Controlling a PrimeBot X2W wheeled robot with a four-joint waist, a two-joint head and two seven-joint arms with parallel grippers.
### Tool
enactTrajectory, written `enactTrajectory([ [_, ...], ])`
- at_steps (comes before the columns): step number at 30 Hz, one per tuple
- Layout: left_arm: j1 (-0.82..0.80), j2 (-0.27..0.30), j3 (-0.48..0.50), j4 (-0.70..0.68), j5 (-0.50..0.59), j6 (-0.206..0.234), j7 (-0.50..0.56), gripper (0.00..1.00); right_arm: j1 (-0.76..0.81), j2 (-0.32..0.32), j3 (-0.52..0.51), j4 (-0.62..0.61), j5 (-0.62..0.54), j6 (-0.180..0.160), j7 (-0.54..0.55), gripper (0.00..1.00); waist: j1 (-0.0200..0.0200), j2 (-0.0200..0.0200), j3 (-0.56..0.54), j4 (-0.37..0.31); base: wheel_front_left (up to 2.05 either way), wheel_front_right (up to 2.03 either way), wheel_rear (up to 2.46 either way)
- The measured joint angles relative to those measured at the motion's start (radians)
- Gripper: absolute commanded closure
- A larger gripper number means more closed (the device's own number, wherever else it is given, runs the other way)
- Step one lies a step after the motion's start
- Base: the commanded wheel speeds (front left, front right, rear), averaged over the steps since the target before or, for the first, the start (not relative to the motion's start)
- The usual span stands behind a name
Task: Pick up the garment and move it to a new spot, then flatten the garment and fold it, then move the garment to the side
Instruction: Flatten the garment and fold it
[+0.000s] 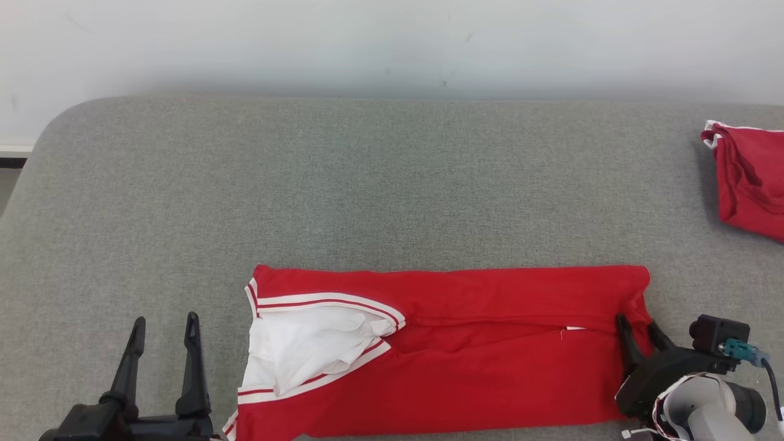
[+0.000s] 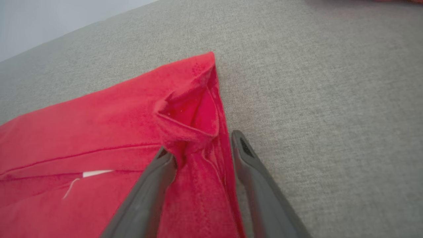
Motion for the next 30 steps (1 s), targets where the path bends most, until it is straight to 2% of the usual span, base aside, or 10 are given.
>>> enactTrajectory([
  [1,0.000,-0.003,0.001,0.002,0.003,-0.006,0.000,0.00,-0.007,0.002,0.004,0.011,0.007,0.000,0.004,1.00,0.0000,0.0000,-0.001,0.002,0.00,0.00,0.00],
  [10,-0.001,-0.019,0.030,0.021,0.022,-0.024,0.000,0.00,-0.027,-0.018,0.017,0.072,0.046,0.000,-0.039,1.00,0.0000,0.0000,-0.020,-0.002,0.00,0.00,0.00],
  [18,0.018,-0.029,0.045,0.025,0.038,-0.025,0.000,0.00,-0.026,-0.166,-0.057,0.096,0.067,0.000,-0.083,1.00,0.0000,0.0000,-0.052,-0.018,0.00,0.00,0.00],
  [21,0.028,-0.032,0.047,0.024,0.046,-0.025,0.000,0.00,-0.021,-0.196,-0.064,0.081,0.066,0.000,-0.085,1.00,-0.0001,0.0000,-0.063,-0.026,0.00,0.00,0.00],
  [25,0.041,-0.036,0.054,0.024,0.050,-0.026,0.000,0.00,-0.005,-0.191,-0.032,0.004,0.051,0.000,-0.077,1.00,0.0000,0.0000,-0.073,-0.039,0.00,0.00,0.00],
  [30,0.047,-0.040,0.061,0.028,0.052,-0.030,0.000,0.00,0.019,-0.134,0.021,-0.139,0.055,0.000,-0.052,1.00,0.0000,0.0000,-0.087,-0.058,0.00,0.00,0.00],
])
